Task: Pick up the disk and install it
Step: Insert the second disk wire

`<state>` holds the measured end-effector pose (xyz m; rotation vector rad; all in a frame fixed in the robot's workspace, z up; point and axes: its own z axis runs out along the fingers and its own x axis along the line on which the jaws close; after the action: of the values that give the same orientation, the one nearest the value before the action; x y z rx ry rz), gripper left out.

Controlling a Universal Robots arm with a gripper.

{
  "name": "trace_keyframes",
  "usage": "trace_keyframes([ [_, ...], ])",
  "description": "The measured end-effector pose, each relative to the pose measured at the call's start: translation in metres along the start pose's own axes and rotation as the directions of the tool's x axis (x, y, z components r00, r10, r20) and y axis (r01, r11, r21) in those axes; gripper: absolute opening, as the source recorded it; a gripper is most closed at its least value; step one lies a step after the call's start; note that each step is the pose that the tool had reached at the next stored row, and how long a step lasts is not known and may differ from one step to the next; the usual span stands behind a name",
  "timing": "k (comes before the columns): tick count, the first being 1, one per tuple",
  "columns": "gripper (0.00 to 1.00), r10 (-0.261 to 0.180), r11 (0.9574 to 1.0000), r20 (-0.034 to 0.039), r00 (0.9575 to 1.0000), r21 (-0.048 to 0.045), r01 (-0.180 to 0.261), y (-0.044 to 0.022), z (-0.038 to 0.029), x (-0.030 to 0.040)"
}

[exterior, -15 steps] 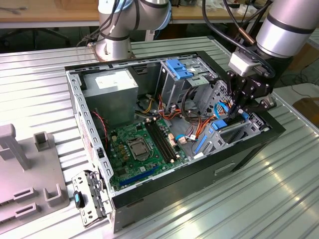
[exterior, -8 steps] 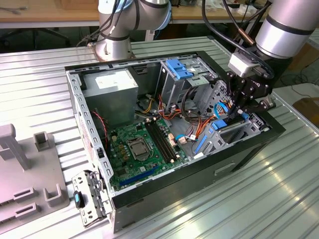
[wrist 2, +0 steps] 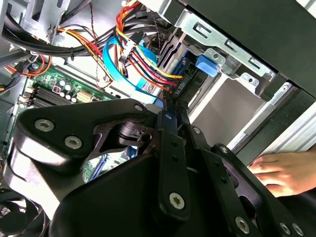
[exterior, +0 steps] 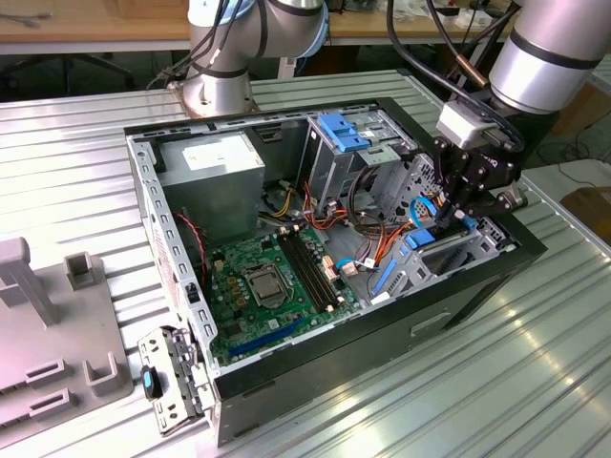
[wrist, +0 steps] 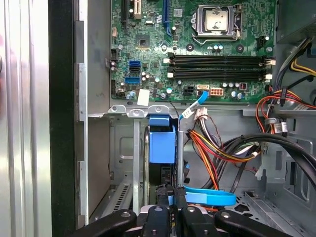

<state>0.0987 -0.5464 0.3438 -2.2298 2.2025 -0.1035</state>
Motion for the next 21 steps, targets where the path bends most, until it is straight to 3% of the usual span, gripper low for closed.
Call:
trace_keyframes([
  [10,0.16,0.0,1.0,0.0012,1.0,0.0,0.0,0.0,0.0001,0.0005],
  [21,0.16,0.0,1.0,0.0086,1.0,0.0001,0.0,0.0002,0.0036,0.0005],
])
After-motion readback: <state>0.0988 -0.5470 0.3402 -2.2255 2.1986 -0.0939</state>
